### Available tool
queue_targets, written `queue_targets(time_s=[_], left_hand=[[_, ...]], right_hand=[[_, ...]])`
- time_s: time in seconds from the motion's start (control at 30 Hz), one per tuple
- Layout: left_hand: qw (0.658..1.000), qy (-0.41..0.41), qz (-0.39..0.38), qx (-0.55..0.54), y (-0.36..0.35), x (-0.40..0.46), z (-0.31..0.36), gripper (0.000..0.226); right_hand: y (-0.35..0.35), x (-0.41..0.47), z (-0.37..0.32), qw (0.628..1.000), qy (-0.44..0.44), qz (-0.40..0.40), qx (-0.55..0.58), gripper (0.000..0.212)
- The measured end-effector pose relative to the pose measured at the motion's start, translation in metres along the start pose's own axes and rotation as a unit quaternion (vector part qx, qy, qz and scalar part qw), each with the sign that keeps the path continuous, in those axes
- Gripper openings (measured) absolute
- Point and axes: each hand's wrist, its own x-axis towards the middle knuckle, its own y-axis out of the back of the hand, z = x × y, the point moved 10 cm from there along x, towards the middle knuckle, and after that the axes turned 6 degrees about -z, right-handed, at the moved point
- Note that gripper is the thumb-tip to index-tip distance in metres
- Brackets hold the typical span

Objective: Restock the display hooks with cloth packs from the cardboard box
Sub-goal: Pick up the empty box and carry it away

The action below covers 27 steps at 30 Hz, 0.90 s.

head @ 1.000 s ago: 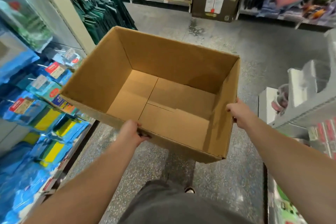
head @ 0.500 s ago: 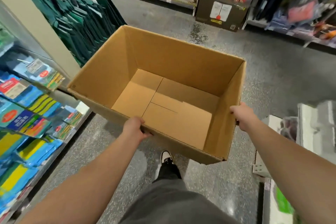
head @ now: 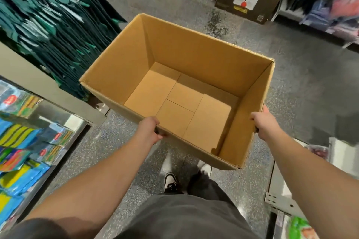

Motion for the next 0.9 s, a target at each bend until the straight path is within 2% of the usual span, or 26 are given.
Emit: queue_targets(time_s=[0.1,0.27,0.4,0.5,0.73,0.8,0.9], left_hand=[[1.000,0.002,0.008,-0.003,-0.024,0.030,0.014,0.015],[1.000,0.007,0.024,0.015,-0.070,0.094,0.041,0.018],[0.999,0.027,0.035,-0.001,-0.117,0.147,0.063,0.021],[0.999,0.044,0.028,-0.008,-0.150,0.193,0.081,0.035],[0.996,0.088,0.032,0.014,-0.223,0.256,0.146,0.008],[0.994,0.093,0.043,0.025,-0.236,0.276,0.167,0.011],[0.997,0.071,0.011,0.028,-0.261,0.308,0.201,0.019]], right_hand=[[0.003,0.045,-0.012,1.000,-0.011,0.005,-0.008,0.075],[-0.005,0.121,-0.048,0.999,0.002,-0.035,-0.001,0.059],[-0.002,0.188,-0.089,0.998,-0.003,-0.060,-0.014,0.060],[0.006,0.231,-0.128,0.998,-0.017,-0.056,-0.022,0.059],[0.000,0.321,-0.204,0.997,-0.023,-0.067,-0.008,0.063],[-0.007,0.344,-0.219,0.998,-0.030,-0.061,-0.010,0.064],[-0.018,0.376,-0.234,0.998,-0.044,-0.035,-0.003,0.063]])
